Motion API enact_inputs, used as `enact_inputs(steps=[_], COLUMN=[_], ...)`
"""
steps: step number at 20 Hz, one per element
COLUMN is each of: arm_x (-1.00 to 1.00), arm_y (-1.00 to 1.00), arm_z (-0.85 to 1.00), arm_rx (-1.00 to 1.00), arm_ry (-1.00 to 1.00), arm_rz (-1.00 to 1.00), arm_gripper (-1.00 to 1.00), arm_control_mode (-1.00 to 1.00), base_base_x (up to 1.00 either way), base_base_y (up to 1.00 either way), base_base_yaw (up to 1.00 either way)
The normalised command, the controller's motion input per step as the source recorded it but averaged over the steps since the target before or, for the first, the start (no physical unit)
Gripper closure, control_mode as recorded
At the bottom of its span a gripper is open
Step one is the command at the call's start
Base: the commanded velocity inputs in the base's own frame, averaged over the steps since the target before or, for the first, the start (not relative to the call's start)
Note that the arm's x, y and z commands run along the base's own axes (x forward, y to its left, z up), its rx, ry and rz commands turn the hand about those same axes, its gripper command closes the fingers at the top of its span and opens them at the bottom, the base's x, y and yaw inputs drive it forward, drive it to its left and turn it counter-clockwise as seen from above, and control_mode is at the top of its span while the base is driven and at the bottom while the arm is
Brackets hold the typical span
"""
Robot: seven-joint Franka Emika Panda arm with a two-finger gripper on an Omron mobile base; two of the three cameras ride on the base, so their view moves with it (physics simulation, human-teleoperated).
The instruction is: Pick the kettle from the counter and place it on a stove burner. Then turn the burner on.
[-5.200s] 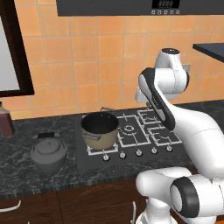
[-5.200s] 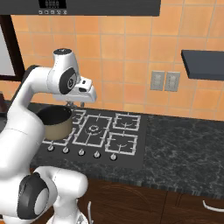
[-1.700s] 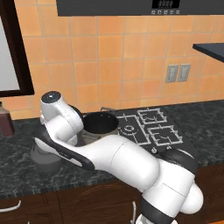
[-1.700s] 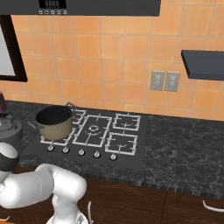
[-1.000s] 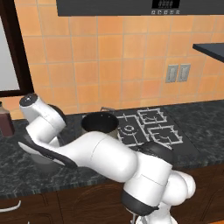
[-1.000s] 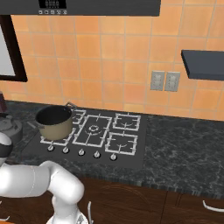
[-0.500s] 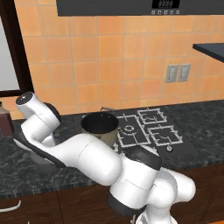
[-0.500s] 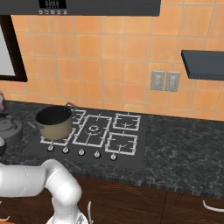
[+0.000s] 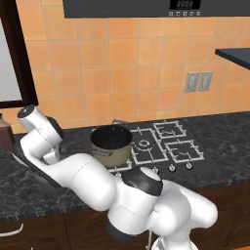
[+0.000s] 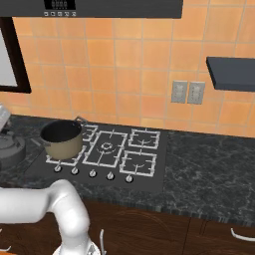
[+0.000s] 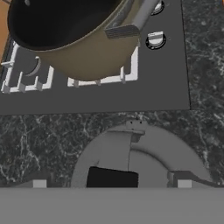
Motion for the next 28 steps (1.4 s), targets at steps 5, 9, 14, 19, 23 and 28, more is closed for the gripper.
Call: enact_inputs(steps=[5,9,14,19,23,28], arm_x=[0.28,0.09,-0.07,-0.45,-0.5,-0.12], arm_y=[0.0,0.0,0.0,-0.21,-0.51,-0.79], arm_z=[-0.31,-0.05,0.0,0.52,1.0,1.0], arm_rx=[0.0,0.0,0.0,0.11,0.19,0.21], arm_ry=[0.0,0.01,0.0,-0.3,-0.66,-0.48], arm_rz=[-0.03,-0.01,0.0,0.0,0.0,0.0], arm_gripper=[1.0,1.0,1.0,1.0,1.0,1.0], arm_control_mode=[-1.0,-1.0,-1.0,-1.0,-1.0,-1.0], base_base_x=[0.0,0.0,0.0,0.0,0.0,0.0], base_base_y=[0.0,0.0,0.0,0.0,0.0,0.0], base_base_yaw=[0.0,0.0,0.0,0.0,0.0,0.0])
